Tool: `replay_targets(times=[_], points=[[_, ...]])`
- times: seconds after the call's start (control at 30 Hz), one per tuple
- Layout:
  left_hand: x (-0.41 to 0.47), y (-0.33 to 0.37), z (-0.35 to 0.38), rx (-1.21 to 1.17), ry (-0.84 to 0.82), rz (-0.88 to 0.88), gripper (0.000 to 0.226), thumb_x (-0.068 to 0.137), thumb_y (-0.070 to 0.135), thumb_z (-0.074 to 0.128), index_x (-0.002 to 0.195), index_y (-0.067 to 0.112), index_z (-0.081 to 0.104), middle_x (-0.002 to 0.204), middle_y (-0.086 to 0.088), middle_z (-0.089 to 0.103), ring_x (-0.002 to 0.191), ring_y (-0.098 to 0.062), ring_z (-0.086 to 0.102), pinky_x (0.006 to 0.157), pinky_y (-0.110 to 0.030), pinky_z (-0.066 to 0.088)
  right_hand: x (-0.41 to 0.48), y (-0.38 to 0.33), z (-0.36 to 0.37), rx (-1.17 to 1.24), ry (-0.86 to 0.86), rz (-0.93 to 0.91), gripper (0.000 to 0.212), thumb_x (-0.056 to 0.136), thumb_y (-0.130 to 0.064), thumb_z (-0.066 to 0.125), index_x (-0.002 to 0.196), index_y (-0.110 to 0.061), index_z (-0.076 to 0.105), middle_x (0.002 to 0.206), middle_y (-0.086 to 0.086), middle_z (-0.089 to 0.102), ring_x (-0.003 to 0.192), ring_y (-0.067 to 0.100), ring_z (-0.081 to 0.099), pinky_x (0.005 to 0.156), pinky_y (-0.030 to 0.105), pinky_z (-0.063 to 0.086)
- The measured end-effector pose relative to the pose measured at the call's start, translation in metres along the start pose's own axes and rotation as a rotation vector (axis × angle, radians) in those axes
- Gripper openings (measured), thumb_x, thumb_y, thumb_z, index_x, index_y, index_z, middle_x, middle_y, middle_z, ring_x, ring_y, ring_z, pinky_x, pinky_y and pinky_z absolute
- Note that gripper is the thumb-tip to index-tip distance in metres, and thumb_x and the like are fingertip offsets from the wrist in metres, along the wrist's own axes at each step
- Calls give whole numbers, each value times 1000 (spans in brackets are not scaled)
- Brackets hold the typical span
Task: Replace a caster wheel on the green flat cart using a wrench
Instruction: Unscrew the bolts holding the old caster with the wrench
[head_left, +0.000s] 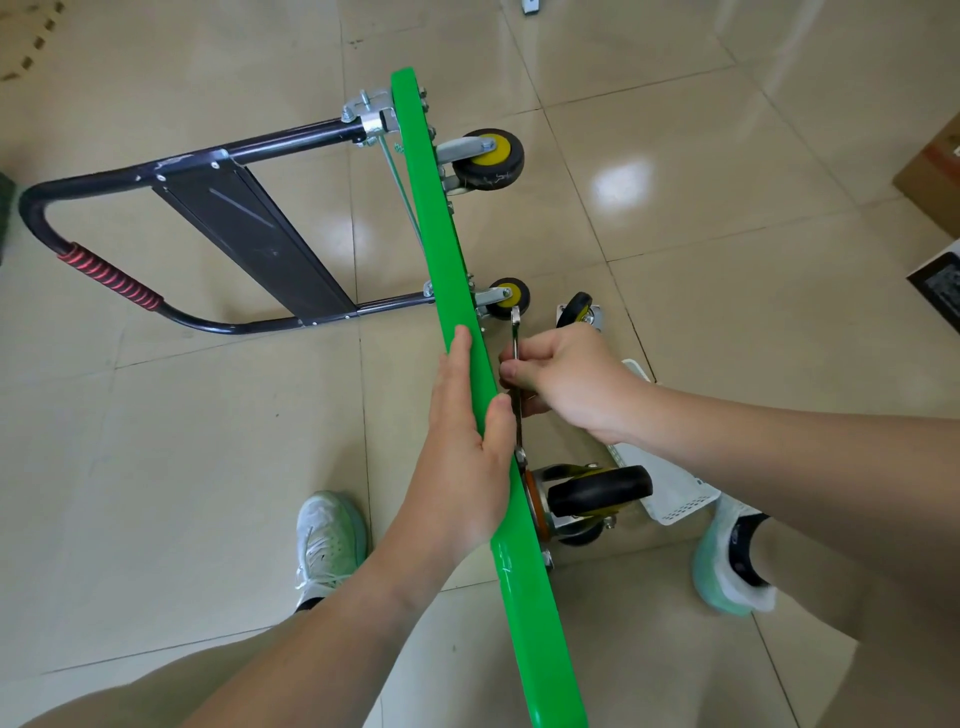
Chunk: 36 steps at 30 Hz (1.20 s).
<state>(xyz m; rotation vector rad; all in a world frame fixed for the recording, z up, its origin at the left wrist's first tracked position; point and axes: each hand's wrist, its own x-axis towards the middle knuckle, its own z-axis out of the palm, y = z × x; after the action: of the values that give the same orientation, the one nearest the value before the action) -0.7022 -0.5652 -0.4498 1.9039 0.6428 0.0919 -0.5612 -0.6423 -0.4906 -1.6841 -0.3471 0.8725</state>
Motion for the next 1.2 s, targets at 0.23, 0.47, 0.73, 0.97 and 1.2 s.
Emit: replay_targets(times=[0.23,0.47,0.73,0.97,1.2], points=[[0,0,0,-9,4,-10,69,110,26,42,162,44,0,168,20,16,151,8,20,124,-20,19,-2,-3,-4,-49,-19,-20,13,94,-11,68,93,-21,76,91,4,79,91,17,75,85,41,62],[0,3,-5,57,4,-11,74,108,28,49,163,45,2,167,21,20,150,3,26,123,-25,26,15,-6,-5,20,-70,81,14,95,-10,67,103,-1,73,101,18,75,92,32,75,80,49,62],[14,-1,-11,65,-3,-4,73,110,22,44,166,34,-1,163,24,14,140,27,13,102,10,10,26,-10,4,60,-38,94,15,95,-6,66,107,-2,74,100,16,76,89,32,75,81,50,62],[20,0,-9,28,-23,0,73,110,25,43,165,39,-3,169,20,11,154,7,10,113,-2,11,28,-6,-1,73,-25,87,14,95,-8,65,106,-6,75,99,14,76,89,30,75,83,50,61],[22,-2,-7,32,-29,-9,73,111,22,42,165,38,-5,168,20,12,144,17,17,98,11,12,19,0,2,36,1,17,14,93,-10,68,97,-20,77,96,6,78,95,23,74,92,47,59]])
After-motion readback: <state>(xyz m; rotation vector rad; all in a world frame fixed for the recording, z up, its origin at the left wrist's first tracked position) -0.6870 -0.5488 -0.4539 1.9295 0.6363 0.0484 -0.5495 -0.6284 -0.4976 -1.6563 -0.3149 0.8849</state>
